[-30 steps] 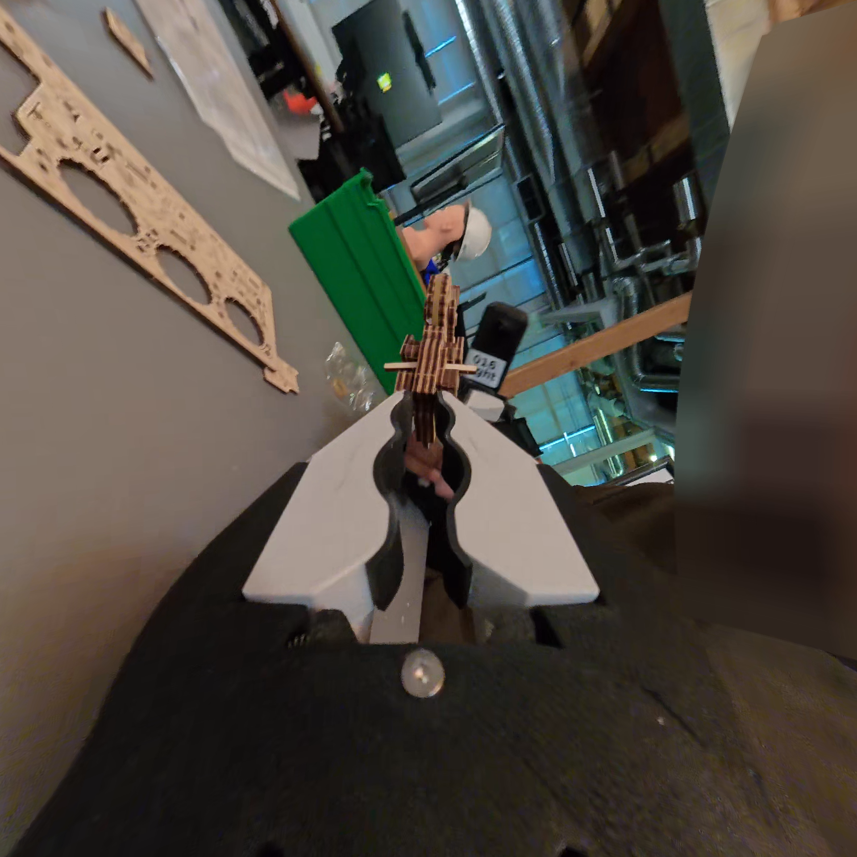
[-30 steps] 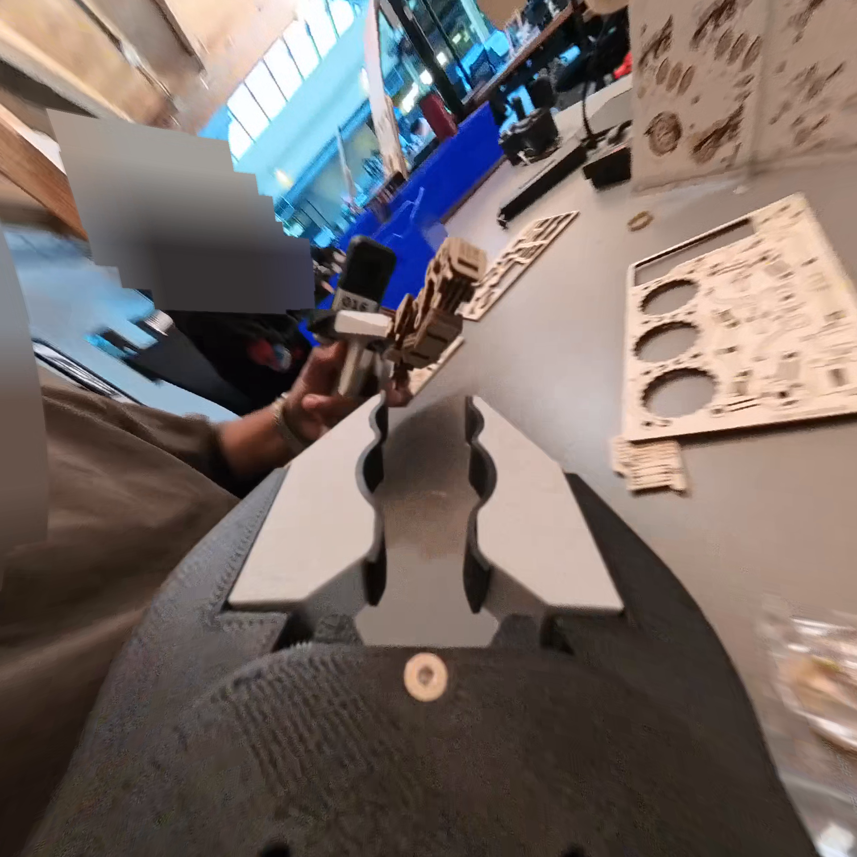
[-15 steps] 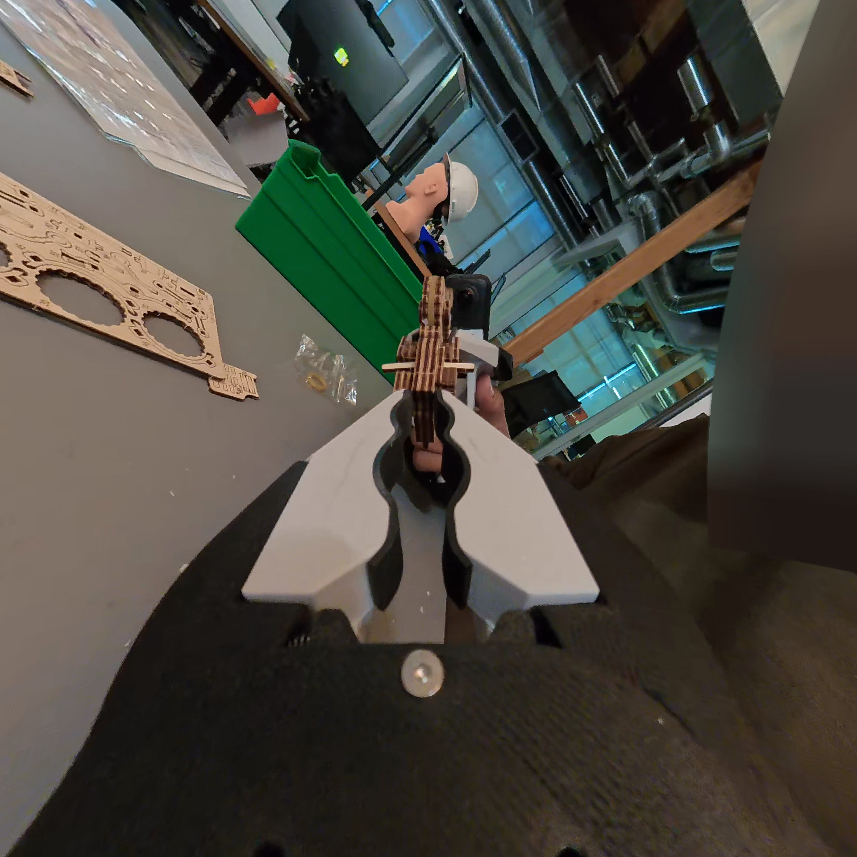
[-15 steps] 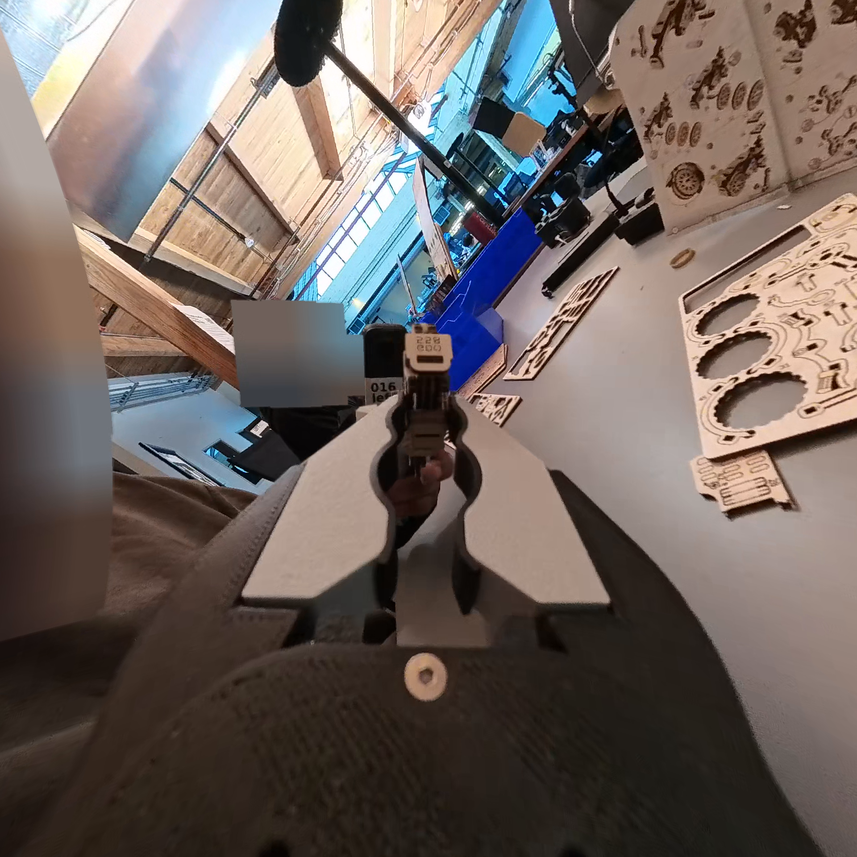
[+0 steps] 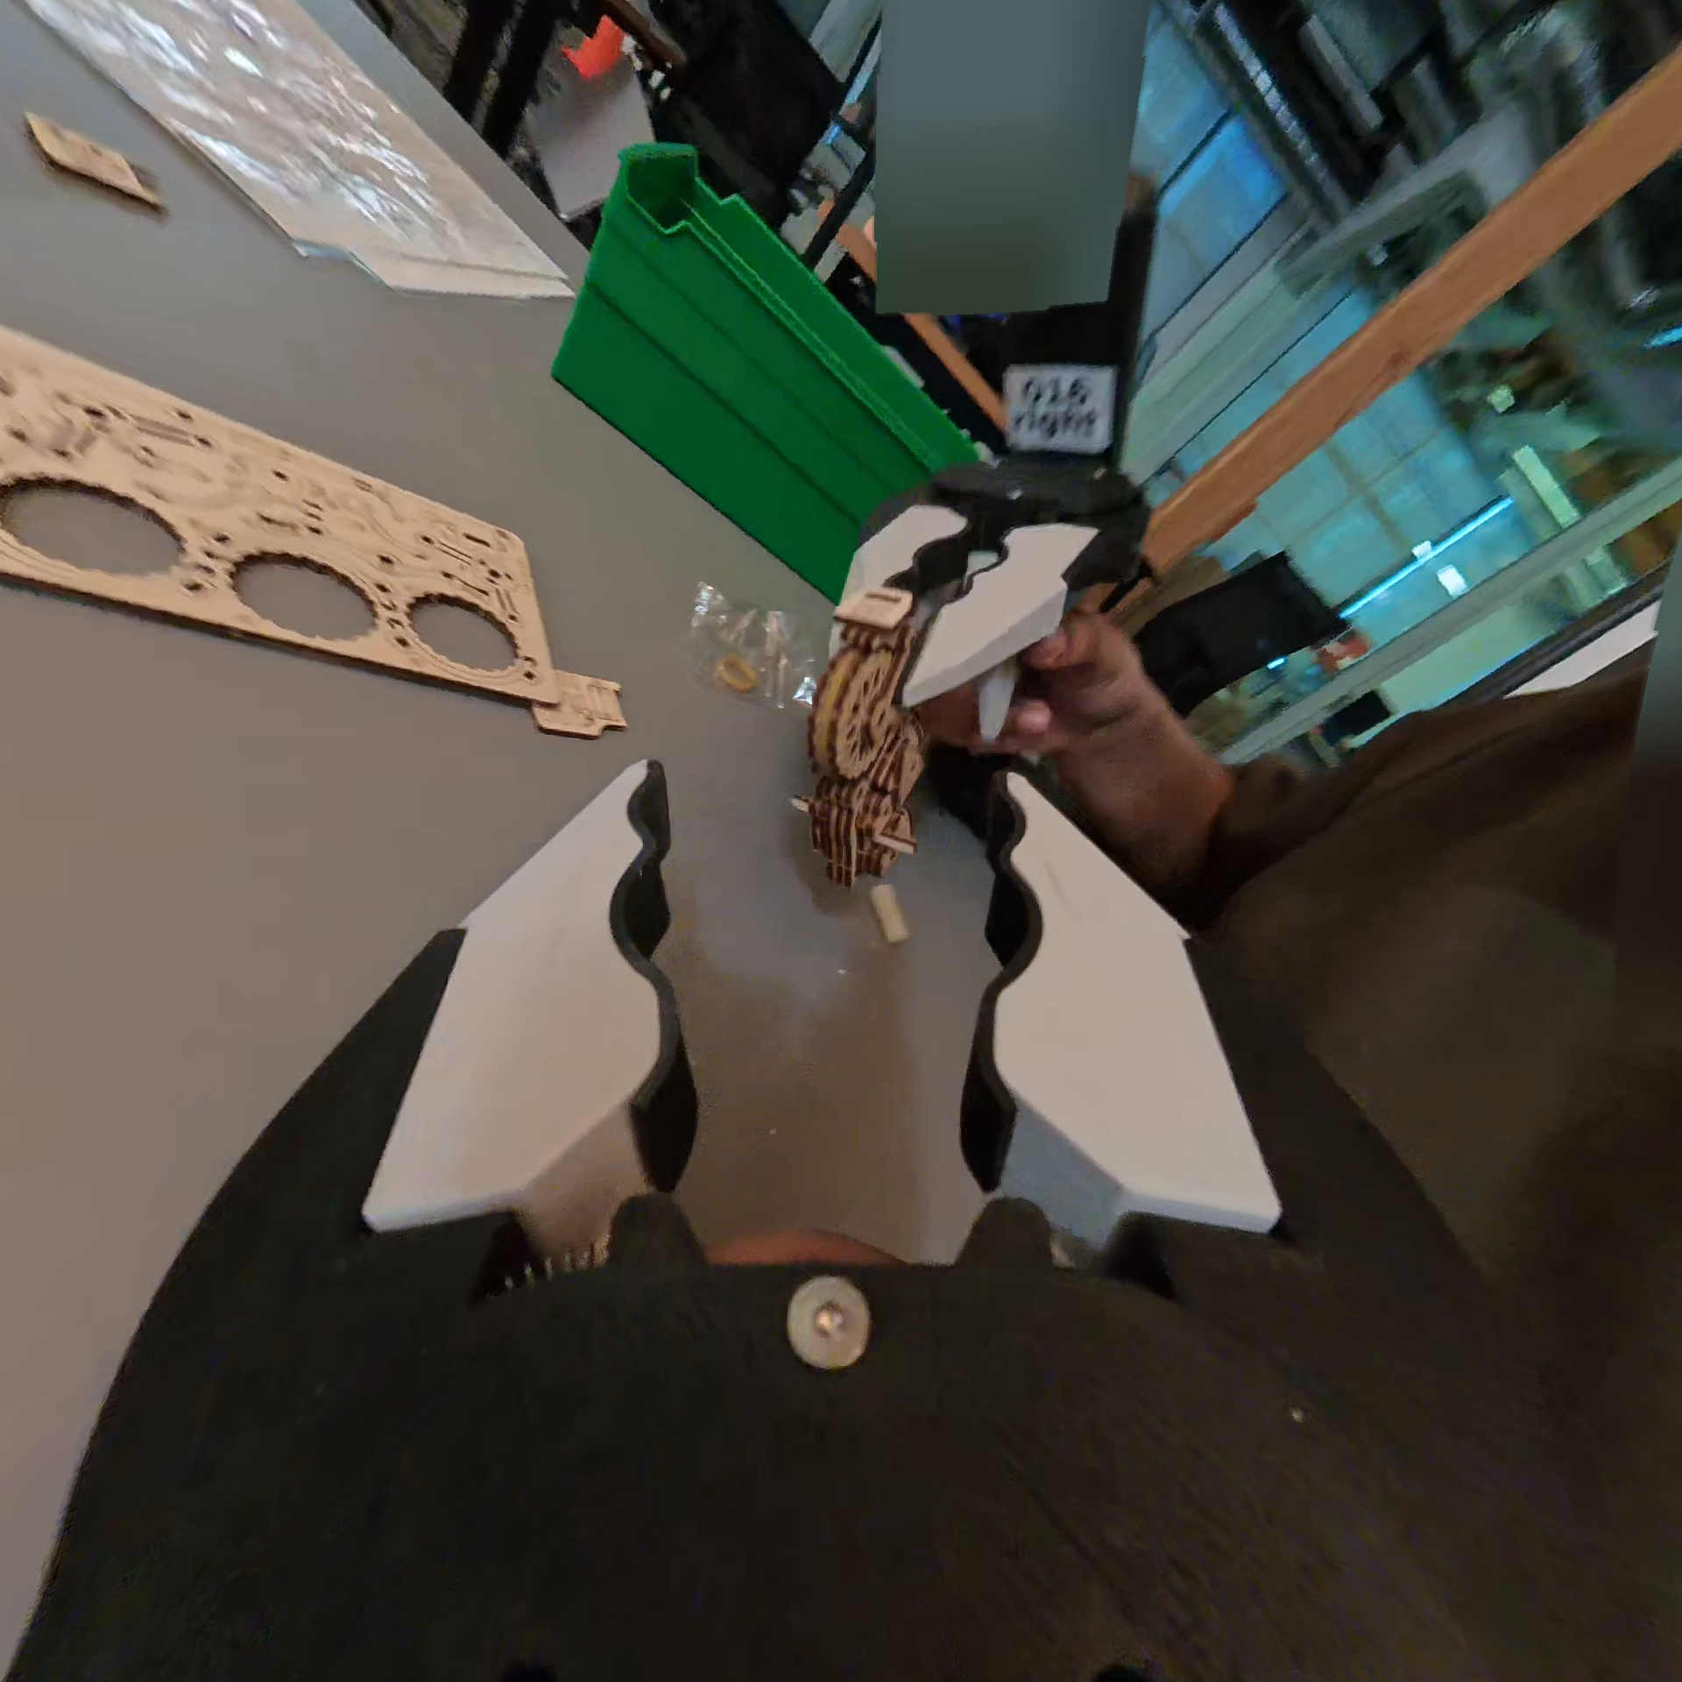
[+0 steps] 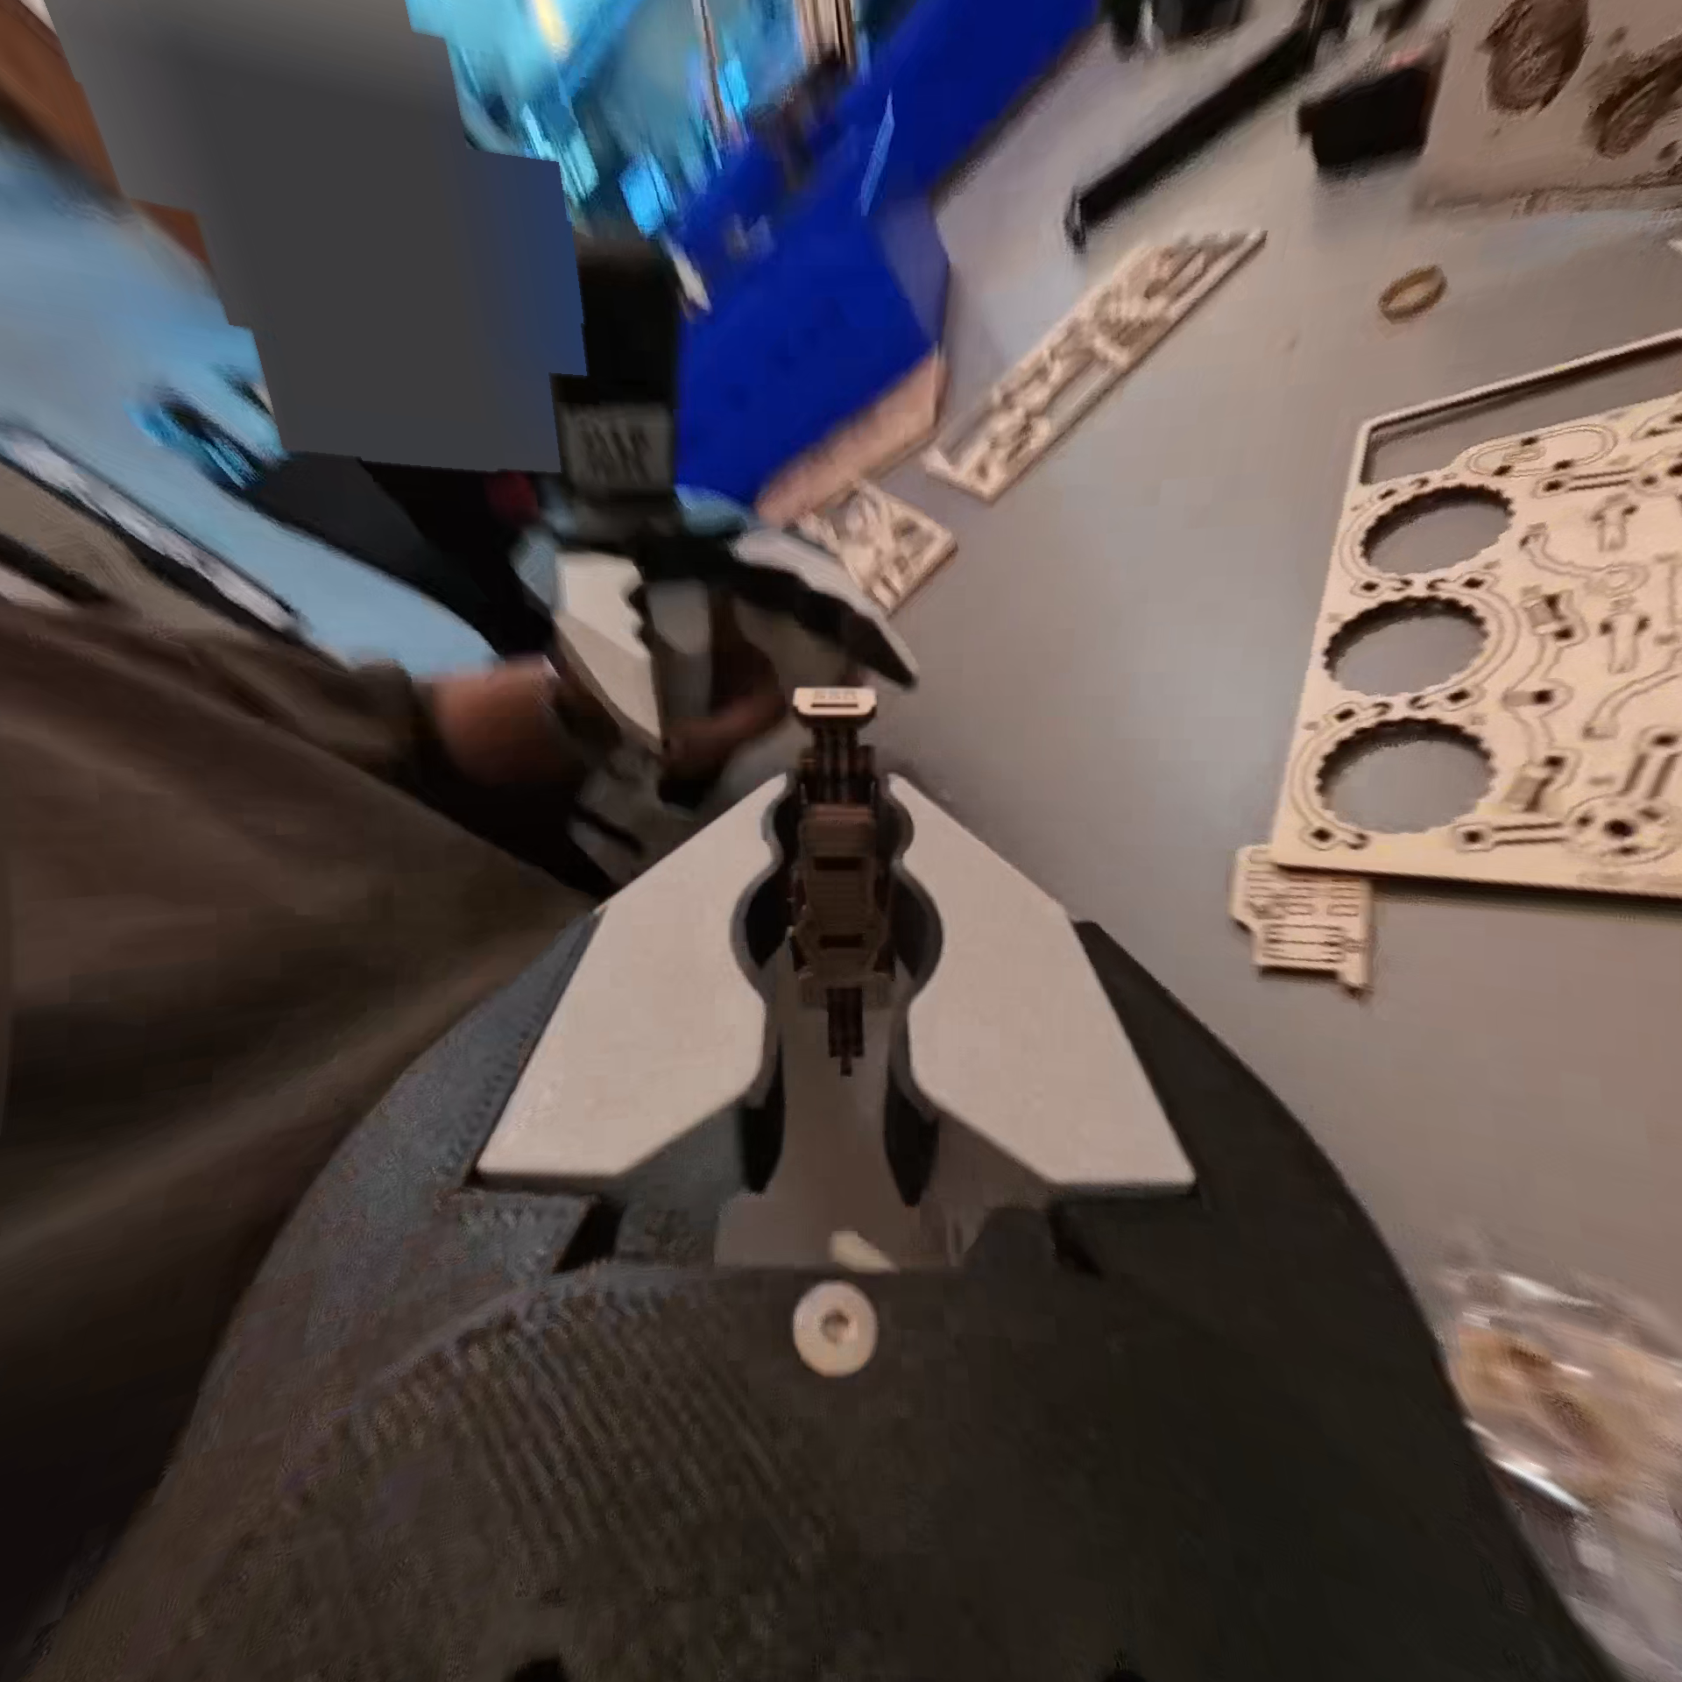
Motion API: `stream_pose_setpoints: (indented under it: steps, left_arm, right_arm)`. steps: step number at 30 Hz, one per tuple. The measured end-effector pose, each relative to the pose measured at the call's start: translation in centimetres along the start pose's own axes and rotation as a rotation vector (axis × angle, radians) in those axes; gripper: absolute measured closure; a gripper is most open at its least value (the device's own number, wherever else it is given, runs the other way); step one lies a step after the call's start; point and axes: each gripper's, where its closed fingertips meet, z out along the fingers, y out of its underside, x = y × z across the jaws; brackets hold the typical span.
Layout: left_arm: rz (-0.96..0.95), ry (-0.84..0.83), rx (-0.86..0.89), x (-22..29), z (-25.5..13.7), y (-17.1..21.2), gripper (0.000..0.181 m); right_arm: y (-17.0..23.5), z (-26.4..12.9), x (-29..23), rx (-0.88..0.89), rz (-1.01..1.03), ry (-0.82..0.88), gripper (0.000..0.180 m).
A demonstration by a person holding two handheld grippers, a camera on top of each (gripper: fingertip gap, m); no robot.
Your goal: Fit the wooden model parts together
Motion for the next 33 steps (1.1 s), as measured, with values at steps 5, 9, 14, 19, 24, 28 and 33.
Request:
stream_pose_setpoints:
  steps: [5, 9, 14, 19, 24, 28, 33]
  left_arm:
    - [0.154, -0.100, -0.049, -0.4, -0.7, 0.3, 0.117]
    - [0.189, -0.159, -0.163, -1.6, -1.2, 1.8, 0.124]
    - [0.162, -0.158, -0.250, -3.0, -2.4, 3.2, 0.125]
    - [0.133, -0.136, -0.325, -3.2, -3.0, 5.0, 0.124]
    - [0.142, -0.124, -0.372, -2.8, -2.7, 6.5, 0.125]
    - [0.161, -0.119, -0.386, -2.3, -2.3, 7.0, 0.125]
    - [0.162, -0.128, -0.391, -2.4, -2.0, 7.3, 0.126]
  right_arm:
    - [1.2, 0.8, 1.5, -0.489, -0.459, 0.276, 0.166]
    - [2.5, 1.6, 1.7, -0.862, -0.631, 0.326, 0.166]
    - [5.2, 2.6, 2.5, -1.216, -0.727, 0.277, 0.166]
    - [6.6, 3.6, 2.5, -1.353, -0.721, 0.228, 0.166]
    - [7.2, 4.2, 2.6, -1.387, -0.717, 0.215, 0.166]
    - [7.4, 4.5, 2.7, -1.389, -0.720, 0.217, 0.166]
    - [7.7, 4.6, 2.5, -1.380, -0.709, 0.198, 0.159]
